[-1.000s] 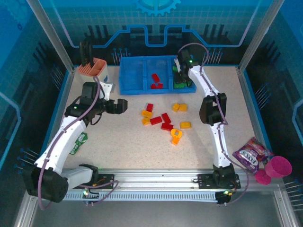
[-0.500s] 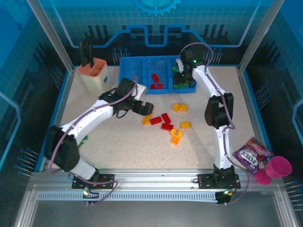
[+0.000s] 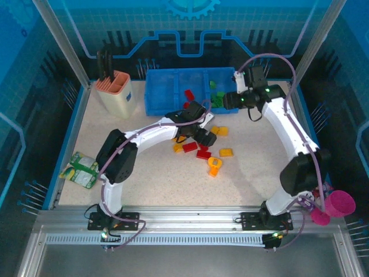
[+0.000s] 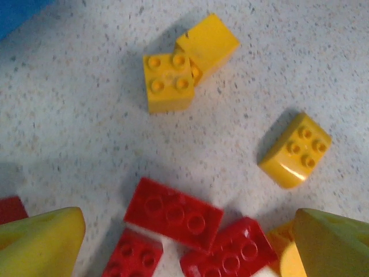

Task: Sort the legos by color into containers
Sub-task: Pick up the lego from the center of the table.

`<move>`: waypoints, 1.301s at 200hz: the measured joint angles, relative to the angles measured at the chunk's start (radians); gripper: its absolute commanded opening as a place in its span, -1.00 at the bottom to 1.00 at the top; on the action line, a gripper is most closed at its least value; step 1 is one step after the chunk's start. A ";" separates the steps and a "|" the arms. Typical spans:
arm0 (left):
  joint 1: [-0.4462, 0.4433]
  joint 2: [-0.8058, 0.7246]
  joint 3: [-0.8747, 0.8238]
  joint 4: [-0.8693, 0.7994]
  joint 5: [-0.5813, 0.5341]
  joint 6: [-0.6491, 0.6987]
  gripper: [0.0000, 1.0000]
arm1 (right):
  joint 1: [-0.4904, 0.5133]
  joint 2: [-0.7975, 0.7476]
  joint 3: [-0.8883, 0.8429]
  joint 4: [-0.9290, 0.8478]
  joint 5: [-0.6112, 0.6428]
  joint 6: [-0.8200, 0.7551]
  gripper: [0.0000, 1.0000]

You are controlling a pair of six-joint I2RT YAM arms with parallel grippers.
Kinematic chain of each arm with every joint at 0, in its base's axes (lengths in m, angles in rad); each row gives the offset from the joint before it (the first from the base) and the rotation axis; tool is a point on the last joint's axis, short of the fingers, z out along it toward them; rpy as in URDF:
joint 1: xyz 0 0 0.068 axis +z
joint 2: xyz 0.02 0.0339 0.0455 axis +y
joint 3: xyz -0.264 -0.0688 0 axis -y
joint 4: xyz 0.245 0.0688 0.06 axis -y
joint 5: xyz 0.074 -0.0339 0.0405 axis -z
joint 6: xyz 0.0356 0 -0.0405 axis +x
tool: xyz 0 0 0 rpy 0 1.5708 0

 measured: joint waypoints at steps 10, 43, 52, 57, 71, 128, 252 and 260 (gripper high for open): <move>-0.002 0.030 0.032 0.000 -0.008 0.003 0.85 | -0.010 -0.045 -0.060 0.005 -0.002 0.005 0.38; -0.006 0.136 0.158 -0.005 -0.026 0.002 0.81 | -0.040 -0.156 -0.228 0.014 -0.011 0.023 0.39; -0.007 0.167 0.192 -0.010 -0.026 0.000 0.80 | -0.052 -0.175 -0.262 0.019 -0.015 0.027 0.39; -0.007 0.184 0.210 -0.013 -0.026 0.000 0.80 | -0.059 -0.184 -0.276 0.021 -0.018 0.030 0.39; -0.008 0.228 0.257 -0.021 -0.026 -0.001 0.80 | -0.083 -0.203 -0.312 0.031 -0.032 0.034 0.39; -0.019 0.377 0.422 -0.098 -0.035 -0.027 0.76 | -0.132 -0.211 -0.395 0.084 -0.082 0.040 0.47; 0.005 0.453 0.532 -0.175 -0.063 -0.081 0.48 | -0.186 -0.171 -0.410 0.146 -0.164 0.041 0.50; 0.009 0.457 0.533 -0.175 -0.063 -0.081 0.46 | -0.186 -0.166 -0.410 0.146 -0.165 0.041 0.50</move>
